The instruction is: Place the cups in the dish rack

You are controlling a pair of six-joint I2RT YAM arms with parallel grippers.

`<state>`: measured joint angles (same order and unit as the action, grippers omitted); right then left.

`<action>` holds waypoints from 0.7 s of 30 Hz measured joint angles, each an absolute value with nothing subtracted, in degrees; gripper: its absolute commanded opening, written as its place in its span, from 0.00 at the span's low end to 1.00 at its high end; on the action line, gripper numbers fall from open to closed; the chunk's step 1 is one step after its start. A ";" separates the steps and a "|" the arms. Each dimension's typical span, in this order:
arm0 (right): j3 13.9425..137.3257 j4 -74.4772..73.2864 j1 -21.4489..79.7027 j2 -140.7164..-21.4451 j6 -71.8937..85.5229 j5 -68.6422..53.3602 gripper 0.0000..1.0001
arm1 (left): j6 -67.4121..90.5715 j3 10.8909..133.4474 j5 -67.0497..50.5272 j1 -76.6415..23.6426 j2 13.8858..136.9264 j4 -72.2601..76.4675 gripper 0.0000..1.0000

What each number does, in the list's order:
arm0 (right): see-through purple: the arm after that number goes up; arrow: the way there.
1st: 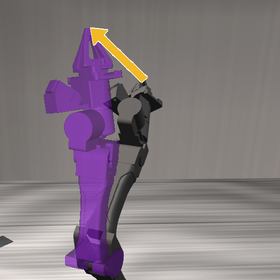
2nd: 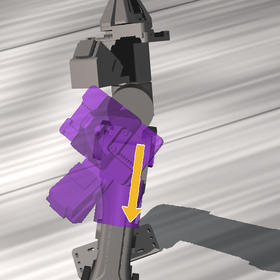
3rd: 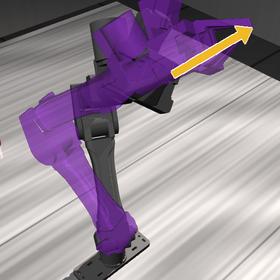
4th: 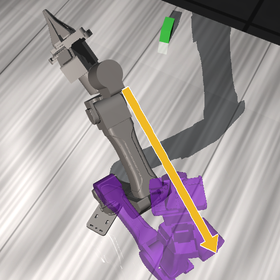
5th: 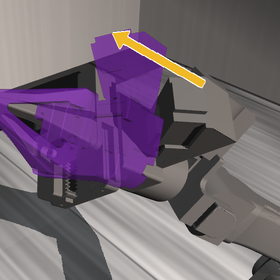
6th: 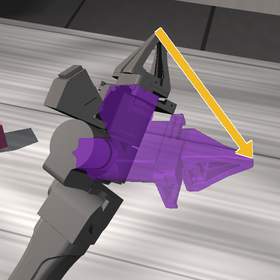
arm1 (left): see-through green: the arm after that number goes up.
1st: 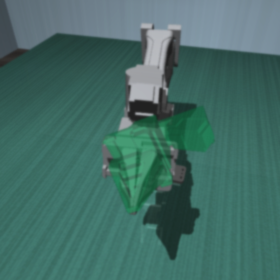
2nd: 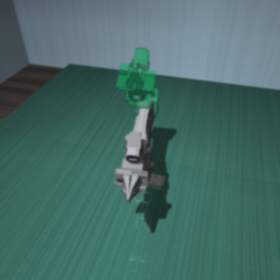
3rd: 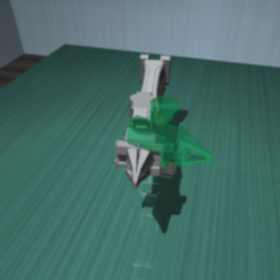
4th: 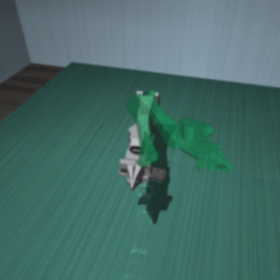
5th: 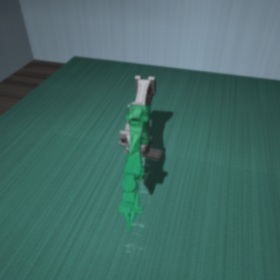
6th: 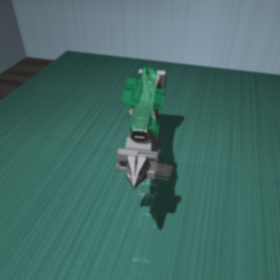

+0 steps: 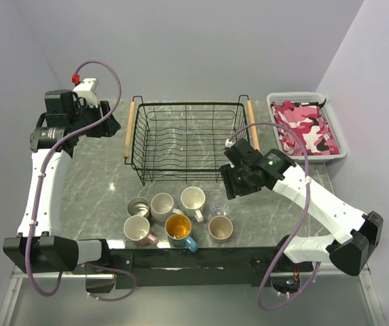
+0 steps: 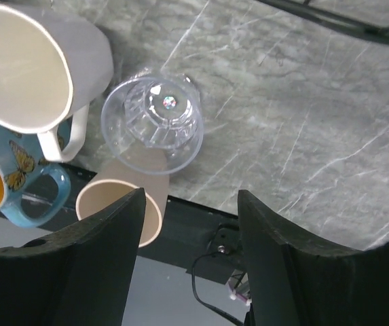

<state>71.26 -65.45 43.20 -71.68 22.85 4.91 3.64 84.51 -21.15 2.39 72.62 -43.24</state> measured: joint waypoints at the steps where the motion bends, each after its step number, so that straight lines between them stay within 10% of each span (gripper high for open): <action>1: 70.98 -65.39 43.33 -71.20 22.85 4.64 0.64 | 3.64 83.99 -21.15 2.39 72.62 -42.98 0.60; 21: 63.92 -67.79 47.09 -64.05 24.23 -2.74 0.58 | 3.55 79.83 -21.06 2.39 70.74 -42.26 0.61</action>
<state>63.92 -67.79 47.09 -64.05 24.23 -2.74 3.55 79.83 -21.06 2.39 70.74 -42.26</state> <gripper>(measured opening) 0.589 0.608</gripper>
